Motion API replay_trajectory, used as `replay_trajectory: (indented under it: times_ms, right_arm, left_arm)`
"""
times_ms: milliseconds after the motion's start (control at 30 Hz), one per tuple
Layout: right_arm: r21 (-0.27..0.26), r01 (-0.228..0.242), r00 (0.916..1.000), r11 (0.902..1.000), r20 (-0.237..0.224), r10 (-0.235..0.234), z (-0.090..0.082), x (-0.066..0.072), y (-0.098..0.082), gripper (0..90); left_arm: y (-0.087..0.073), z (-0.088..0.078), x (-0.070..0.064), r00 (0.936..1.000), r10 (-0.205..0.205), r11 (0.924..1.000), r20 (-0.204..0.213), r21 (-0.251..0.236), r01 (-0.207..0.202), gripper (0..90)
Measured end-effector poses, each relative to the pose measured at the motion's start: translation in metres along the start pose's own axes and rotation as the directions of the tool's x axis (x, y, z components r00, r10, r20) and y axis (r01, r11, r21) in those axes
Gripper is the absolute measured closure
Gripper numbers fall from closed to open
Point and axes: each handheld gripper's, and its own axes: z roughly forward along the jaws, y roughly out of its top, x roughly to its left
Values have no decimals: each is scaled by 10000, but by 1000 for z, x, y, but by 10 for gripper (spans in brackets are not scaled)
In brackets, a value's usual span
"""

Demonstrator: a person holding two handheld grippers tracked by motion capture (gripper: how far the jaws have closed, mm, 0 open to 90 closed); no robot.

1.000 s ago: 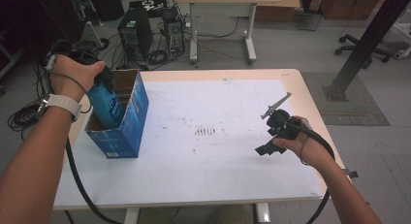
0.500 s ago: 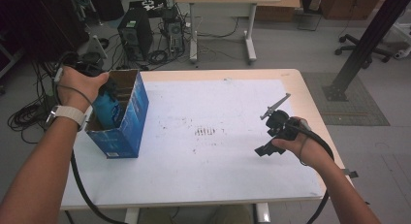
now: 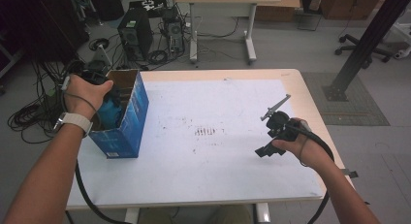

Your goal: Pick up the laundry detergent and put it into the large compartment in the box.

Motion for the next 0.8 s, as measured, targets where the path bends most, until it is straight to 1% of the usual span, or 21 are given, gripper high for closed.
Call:
replay_trajectory:
  times_ms: [300, 467, 533, 600, 800]
  right_arm:
    - [36, -42, 10000, 10000, 10, 42, 0, -1, -2, 99]
    - [35, -36, 10000, 10000, 27, 36, -1, -1, -2, 99]
    - [32, -68, 10000, 10000, 16, 68, -1, -1, -3, 99]
    - [69, -98, 10000, 9999, 9, 98, 0, -1, -3, 99]
    - [60, -94, 10000, 9999, 1, 94, 1, -2, -3, 99]
  left_arm:
    - [0, 19, -3, 9999, 157, 9996, 6, 226, -157, 374]
    - [-1, 27, -3, 9999, 171, 9994, 15, 301, -172, 373]
    - [-1, 30, -2, 9997, 243, 9991, 19, 343, -243, 373]
    - [-1, 31, -2, 9998, 206, 9994, 35, 284, -207, 373]
    - [-1, 32, -1, 9998, 191, 9992, 70, 346, -194, 373]
